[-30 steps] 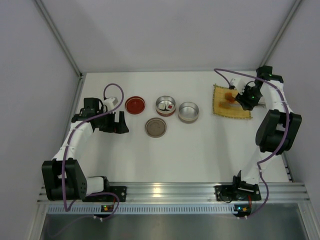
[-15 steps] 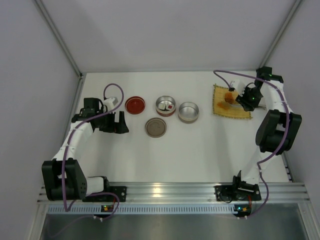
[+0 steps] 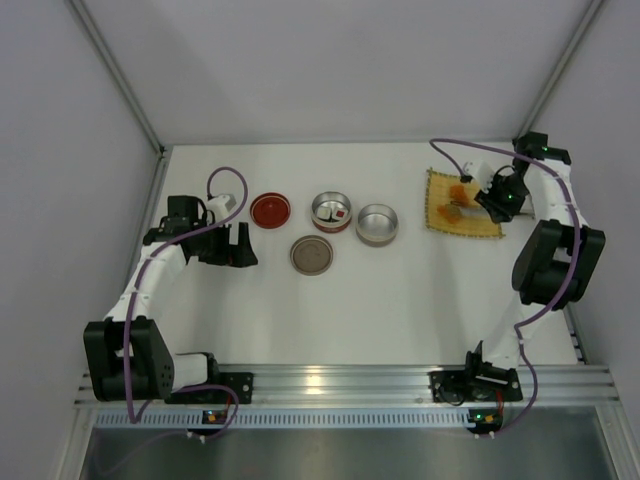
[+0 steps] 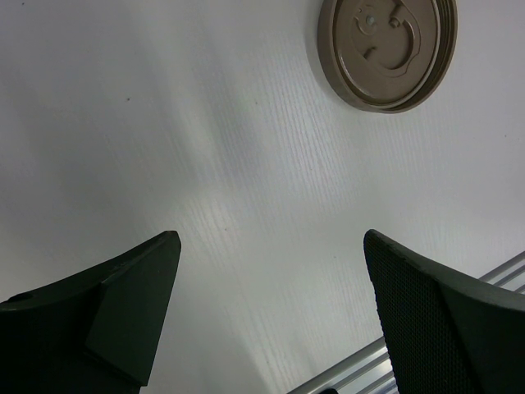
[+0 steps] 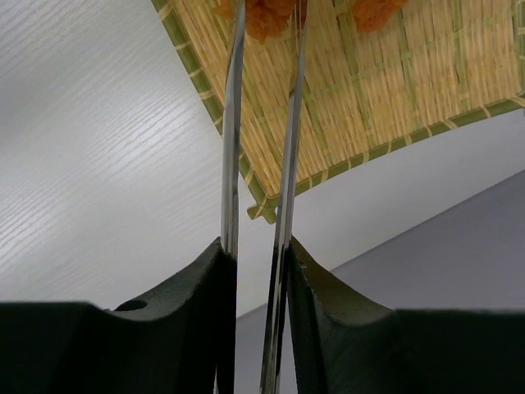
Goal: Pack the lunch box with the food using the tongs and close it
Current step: Pick up the fake food from the plate.
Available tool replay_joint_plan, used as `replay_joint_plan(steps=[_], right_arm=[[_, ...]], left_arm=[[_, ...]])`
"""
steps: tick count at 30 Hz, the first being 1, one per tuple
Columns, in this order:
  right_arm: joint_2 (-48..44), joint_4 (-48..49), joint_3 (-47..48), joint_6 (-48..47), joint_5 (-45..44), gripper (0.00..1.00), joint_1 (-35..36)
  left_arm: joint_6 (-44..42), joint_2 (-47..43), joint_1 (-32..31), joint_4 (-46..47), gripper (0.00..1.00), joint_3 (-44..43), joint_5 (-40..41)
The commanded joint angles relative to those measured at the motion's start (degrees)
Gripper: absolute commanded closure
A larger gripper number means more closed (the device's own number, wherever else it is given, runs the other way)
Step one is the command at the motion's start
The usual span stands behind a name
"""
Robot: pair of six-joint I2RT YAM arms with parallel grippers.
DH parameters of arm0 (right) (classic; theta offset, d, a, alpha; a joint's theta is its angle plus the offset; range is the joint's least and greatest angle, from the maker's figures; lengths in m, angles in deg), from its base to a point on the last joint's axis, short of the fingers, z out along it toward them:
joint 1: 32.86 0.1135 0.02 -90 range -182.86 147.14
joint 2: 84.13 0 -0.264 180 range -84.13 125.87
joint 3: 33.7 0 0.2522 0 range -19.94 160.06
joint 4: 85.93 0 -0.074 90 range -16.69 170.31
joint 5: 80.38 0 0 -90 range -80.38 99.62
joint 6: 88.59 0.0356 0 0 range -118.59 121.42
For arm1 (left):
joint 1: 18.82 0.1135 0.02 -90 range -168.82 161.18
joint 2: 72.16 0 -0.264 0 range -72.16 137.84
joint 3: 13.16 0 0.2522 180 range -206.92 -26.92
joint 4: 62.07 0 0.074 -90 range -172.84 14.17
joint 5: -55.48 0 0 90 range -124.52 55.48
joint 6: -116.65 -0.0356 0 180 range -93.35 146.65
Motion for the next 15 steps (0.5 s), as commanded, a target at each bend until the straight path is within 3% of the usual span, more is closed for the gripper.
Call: replay_joint_plan(steps=[1,15], right_arm=[[-1.62,-3.62,3.69,0.18,2.75,0.73,-1.07],[-3.56,-5.38,7.12,4.57,6.71,0.81,-0.98]], left_arm=[[-0.31,-0.24,0.37,0.03,0.02,-1.55,-1.46],[-0.22,-0.06,0.37,0.47,0.02,-1.46,-1.81]])
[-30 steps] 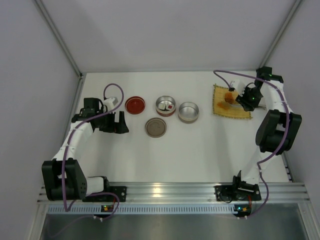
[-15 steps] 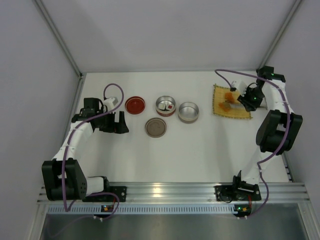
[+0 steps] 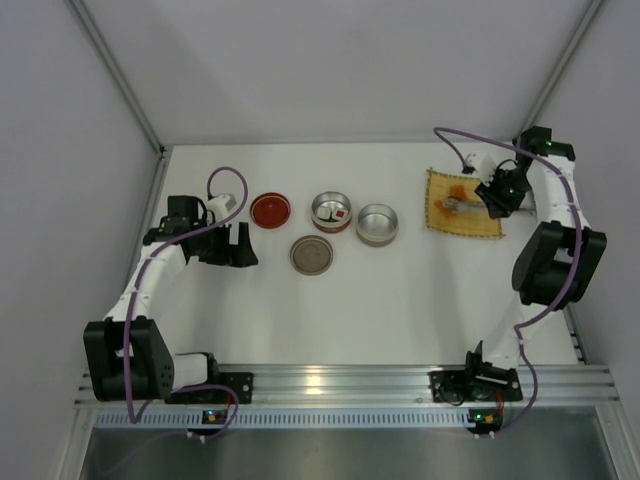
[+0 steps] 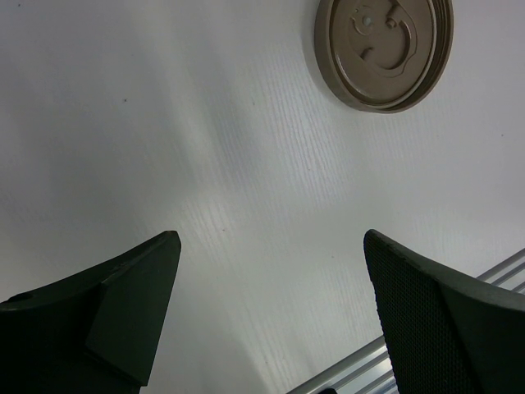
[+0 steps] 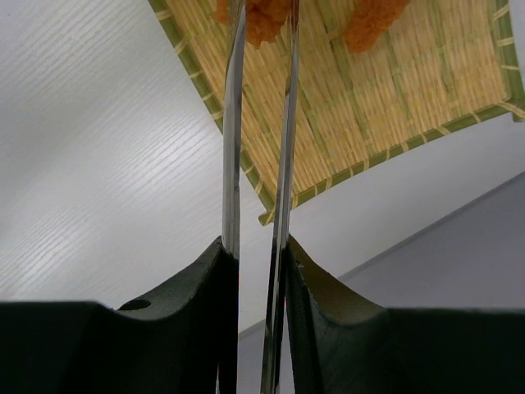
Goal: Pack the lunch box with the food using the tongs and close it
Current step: Pick up the fake food from the plate, then place the fake food in the packing box.
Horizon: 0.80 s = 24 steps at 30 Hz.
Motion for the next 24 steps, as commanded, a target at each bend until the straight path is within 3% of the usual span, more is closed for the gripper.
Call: replay_joint_plan(steps=[1,11,24], right_arm=[[-3.49,-2.54,4.31,1.03,3.26,0.81,-0.98],[-8.23,-4.91,4.49,3.14,5.72,0.82,0.94],[-14.04,0.18,0.97,14.56,2.3,0.82,17.98]], left_arm=[[-0.33,-0.06,0.29,0.45,0.02,-1.37,-1.44],[-0.51,0.03,0.37,0.53,0.02,-1.28,-2.05],[-0.42,-0.06,0.29,0.71,0.02,-1.02,-2.49]])
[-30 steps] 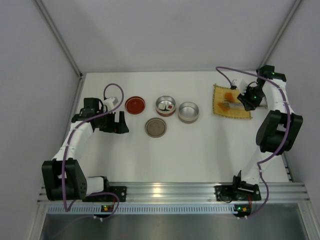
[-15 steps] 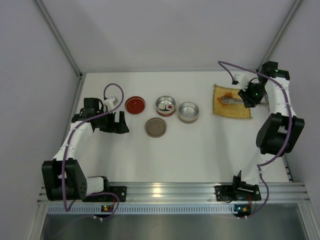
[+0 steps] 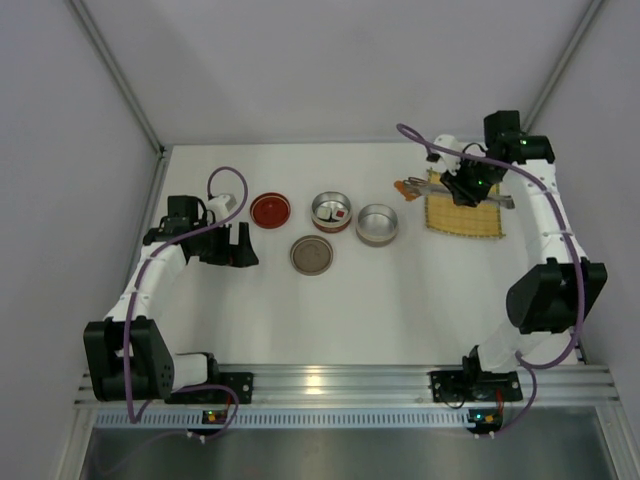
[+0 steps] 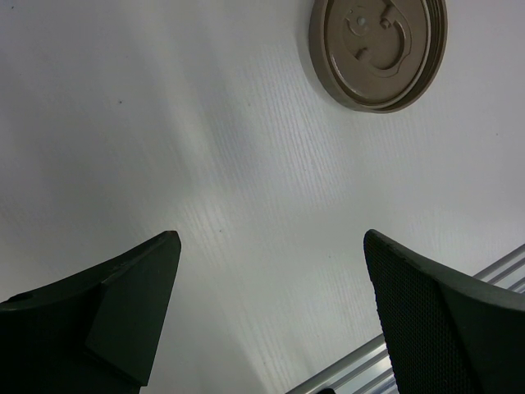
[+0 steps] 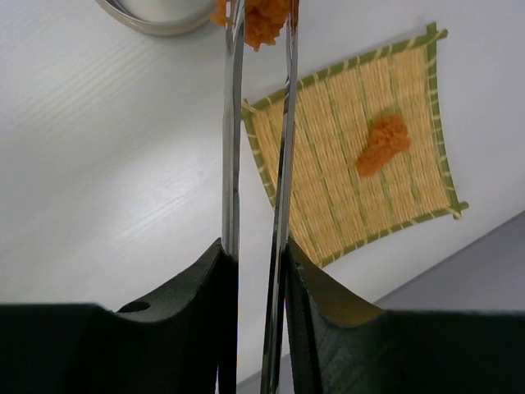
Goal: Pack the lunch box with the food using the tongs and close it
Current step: Place the fake food in the packing box.
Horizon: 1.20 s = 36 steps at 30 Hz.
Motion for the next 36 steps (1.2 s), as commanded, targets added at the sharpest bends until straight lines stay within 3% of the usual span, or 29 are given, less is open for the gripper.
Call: replay_joint_plan(steps=[1,18,36], right_arm=[[-1.77,2.37,-1.04,5.05,-0.35,0.82,4.62],[0.25,9.66,-7.81,10.34,-6.5,0.82,14.55],[2.88,14.68,-10.27,13.42,-10.9,0.82,16.67]], left_arm=[[-0.48,-0.06,0.37,0.69,0.02,-1.11,-1.88],[-0.75,1.08,0.29,1.04,0.02,-1.02,-2.41],[-0.84,1.35,0.37,0.78,0.02,-1.02,-2.5]])
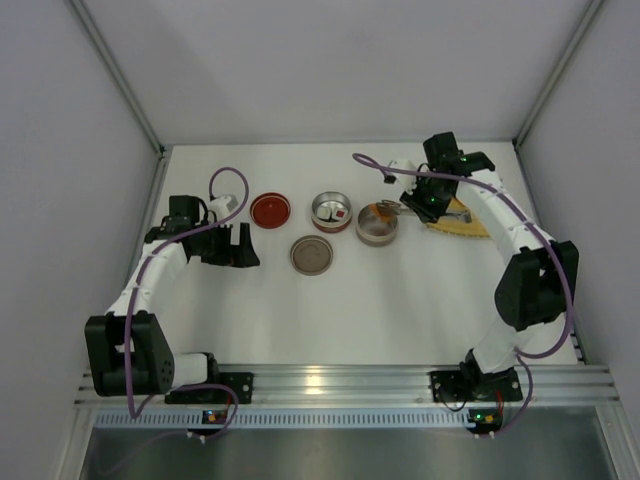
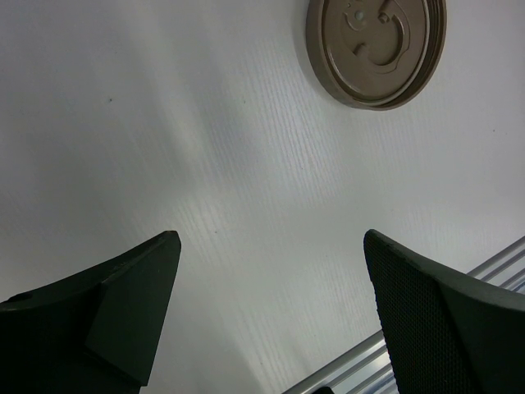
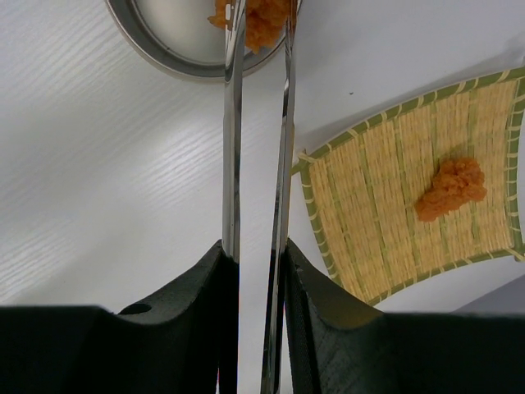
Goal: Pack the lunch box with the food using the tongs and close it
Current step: Place the fake food in the packing box.
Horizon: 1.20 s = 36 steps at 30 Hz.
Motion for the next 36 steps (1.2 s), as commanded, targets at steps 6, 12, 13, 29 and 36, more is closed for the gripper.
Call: replay_joint_plan(steps=[6,12,13,29,36], right_arm=[[0.28,5.08,-0.94,1.86,-0.06,0.82,2.92],[1.34,5.7,-1.03,0.72,-1.99,0.82,3.54],[1.51,6.4,-1.55,0.37,-2.43,0.82,3.45],[3.36,10.18,-2.26,-1.48,-3.66,0.71,3.45],[3.62,10.18,-2.0,-2.45,-4.98,0.56,3.8]], left_arm=[[-0.81,0.04,0.37,0.93,0.02,-1.02,-1.58],[-0.81,0.04,0.37,0.67,0.02,-1.11,-1.58],[-0.81,0.04,0.37,0.67,0.02,-1.11,-1.58],[-0.81,0.91,0.37,0.67,0.02,-1.11,-1.4],[-0.82,1.35,0.29,0.58,0.02,-1.19,-1.4]])
